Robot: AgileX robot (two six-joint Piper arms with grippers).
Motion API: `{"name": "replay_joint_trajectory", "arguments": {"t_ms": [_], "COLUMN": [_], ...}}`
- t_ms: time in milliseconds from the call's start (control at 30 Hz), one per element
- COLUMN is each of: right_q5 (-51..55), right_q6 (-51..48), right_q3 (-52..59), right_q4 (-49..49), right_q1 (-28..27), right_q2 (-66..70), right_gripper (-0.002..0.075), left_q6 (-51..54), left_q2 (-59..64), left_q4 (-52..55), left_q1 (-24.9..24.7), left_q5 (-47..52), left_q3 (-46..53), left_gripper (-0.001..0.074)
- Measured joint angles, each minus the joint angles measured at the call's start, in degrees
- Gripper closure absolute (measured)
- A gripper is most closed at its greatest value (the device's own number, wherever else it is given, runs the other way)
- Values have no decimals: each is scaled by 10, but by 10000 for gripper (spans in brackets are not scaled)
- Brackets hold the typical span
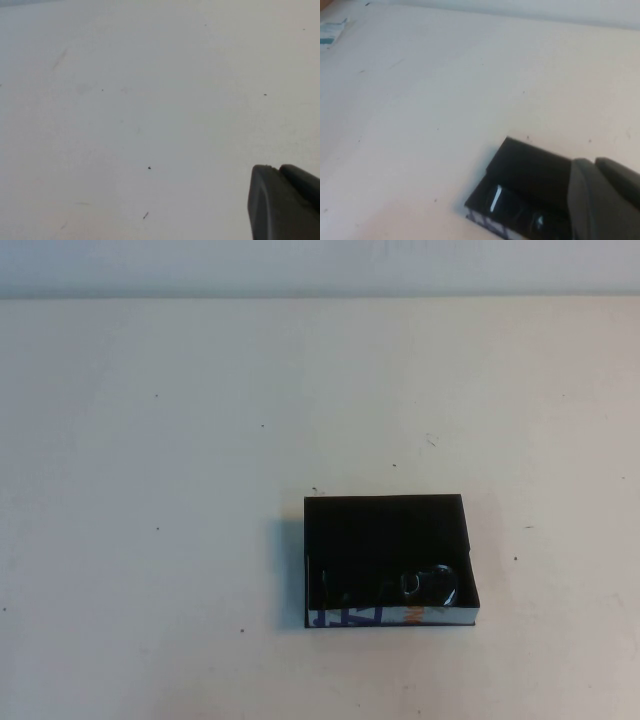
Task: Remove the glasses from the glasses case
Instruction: Pick up the glasses from the glasses case
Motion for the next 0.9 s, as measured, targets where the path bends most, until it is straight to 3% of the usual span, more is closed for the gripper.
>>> {"name": "replay_joint_trajectory", "arguments": {"t_ms": [133, 300, 433, 733, 900], "right_q5": [24, 184, 233, 231, 205], "right_q6": [-30, -136, -163, -154, -133], "right_q3": [-99, -231, -316, -386, -386], "right_q4": [5, -16, -70, -312, -387], "right_q1": [0, 0, 20, 188, 245], "right_q2": [106, 243, 338, 480, 545], "right_gripper": [746, 746, 746, 746, 746], "left_q6": [0, 0, 0, 0, 0], "left_q2": [0, 0, 0, 0, 0], "left_q4": [0, 0, 0, 0, 0], "left_q1": [0, 0, 0, 0, 0], "left_q5": [0, 0, 0, 0, 0], "left_q3": [0, 0, 0, 0, 0], "left_gripper": [739, 739, 740, 739, 739]}}
